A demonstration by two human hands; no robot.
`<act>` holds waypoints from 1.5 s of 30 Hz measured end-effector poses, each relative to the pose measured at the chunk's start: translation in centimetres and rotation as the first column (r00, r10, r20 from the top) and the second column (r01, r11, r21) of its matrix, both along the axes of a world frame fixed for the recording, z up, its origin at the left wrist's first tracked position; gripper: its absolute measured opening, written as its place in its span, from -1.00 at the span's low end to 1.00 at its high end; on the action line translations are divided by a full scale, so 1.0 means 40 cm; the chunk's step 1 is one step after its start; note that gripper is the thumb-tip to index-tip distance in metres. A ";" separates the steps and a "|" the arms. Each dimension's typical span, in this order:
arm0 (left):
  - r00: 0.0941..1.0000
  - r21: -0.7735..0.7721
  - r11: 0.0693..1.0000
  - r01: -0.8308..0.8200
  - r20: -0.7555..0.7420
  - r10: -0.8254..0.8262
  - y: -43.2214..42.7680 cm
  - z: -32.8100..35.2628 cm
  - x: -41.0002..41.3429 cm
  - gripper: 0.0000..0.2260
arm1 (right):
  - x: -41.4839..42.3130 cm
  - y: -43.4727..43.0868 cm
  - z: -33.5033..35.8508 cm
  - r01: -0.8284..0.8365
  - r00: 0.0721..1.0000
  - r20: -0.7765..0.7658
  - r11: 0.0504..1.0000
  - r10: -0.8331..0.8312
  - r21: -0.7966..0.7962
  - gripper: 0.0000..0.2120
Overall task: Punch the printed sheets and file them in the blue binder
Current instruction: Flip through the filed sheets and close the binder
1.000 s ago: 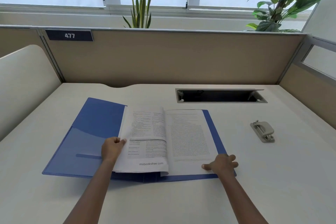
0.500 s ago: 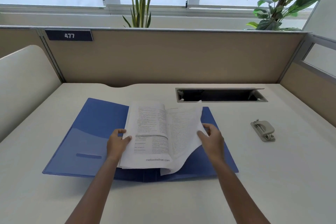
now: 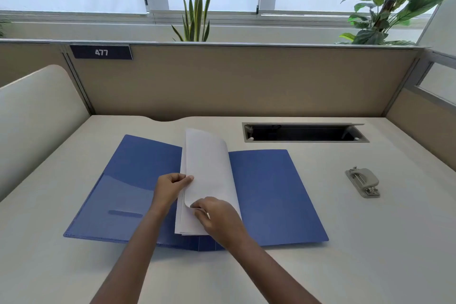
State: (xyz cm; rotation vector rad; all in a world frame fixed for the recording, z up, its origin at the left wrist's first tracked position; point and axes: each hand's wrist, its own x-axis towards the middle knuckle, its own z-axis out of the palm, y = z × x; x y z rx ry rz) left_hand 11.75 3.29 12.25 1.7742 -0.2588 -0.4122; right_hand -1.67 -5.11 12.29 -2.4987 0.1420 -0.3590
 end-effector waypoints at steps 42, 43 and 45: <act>0.823 0.609 0.592 -0.529 0.538 0.182 0.166 -0.029 0.119 -0.70 | -0.120 -0.355 -0.133 0.716 0.688 -0.429 0.450 -0.586 0.533 -0.72; 0.824 0.633 0.564 -0.530 0.542 0.165 0.170 -0.029 0.124 -0.66 | -0.127 -0.364 -0.114 0.713 0.676 -0.407 0.407 -0.615 0.571 -0.74; 0.843 0.683 0.520 -0.514 0.514 0.157 0.177 -0.030 0.128 -0.60 | -0.140 -0.392 -0.092 0.715 0.648 -0.395 0.340 -0.651 0.611 -0.71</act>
